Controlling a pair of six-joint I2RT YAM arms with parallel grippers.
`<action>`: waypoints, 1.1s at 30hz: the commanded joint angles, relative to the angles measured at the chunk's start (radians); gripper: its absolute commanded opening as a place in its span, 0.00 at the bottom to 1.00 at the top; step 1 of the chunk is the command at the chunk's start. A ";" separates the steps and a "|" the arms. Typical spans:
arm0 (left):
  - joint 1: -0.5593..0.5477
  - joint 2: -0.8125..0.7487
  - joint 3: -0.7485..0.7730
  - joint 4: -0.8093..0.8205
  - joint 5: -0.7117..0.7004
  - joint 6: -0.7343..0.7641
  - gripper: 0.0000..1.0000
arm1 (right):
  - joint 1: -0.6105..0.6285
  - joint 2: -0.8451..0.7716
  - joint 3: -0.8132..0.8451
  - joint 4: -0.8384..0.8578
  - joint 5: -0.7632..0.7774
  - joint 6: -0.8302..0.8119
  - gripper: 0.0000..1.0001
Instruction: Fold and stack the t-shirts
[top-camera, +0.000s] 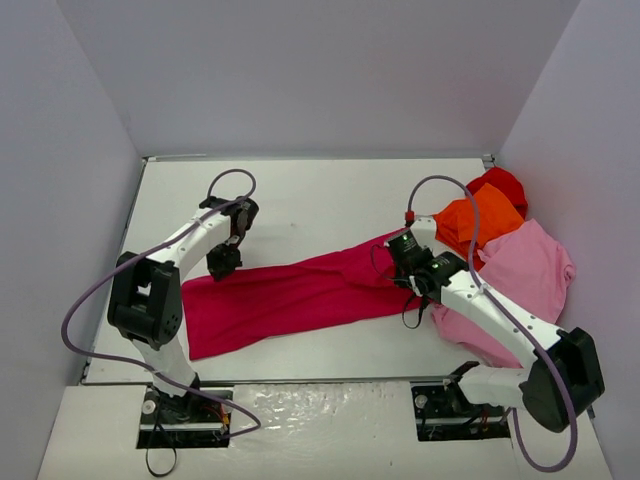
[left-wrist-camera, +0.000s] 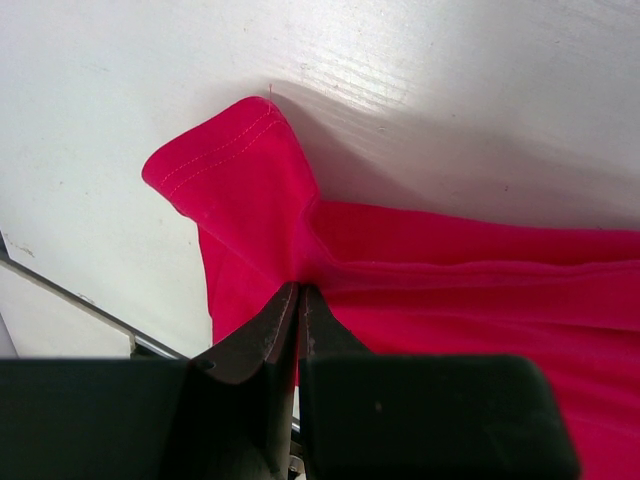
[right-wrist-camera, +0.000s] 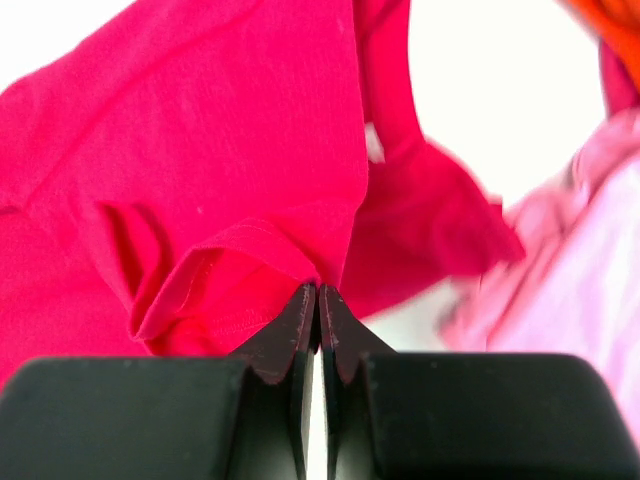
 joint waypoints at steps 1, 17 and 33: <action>-0.010 -0.013 0.051 -0.011 -0.008 0.030 0.00 | 0.089 -0.060 -0.048 -0.145 0.050 0.209 0.27; -0.022 -0.060 0.072 -0.084 -0.069 0.013 0.00 | 0.159 0.205 0.132 0.061 0.157 0.058 0.00; -0.057 -0.091 0.106 -0.309 -0.219 -0.093 0.00 | 0.036 0.663 0.384 0.348 -0.021 -0.225 0.00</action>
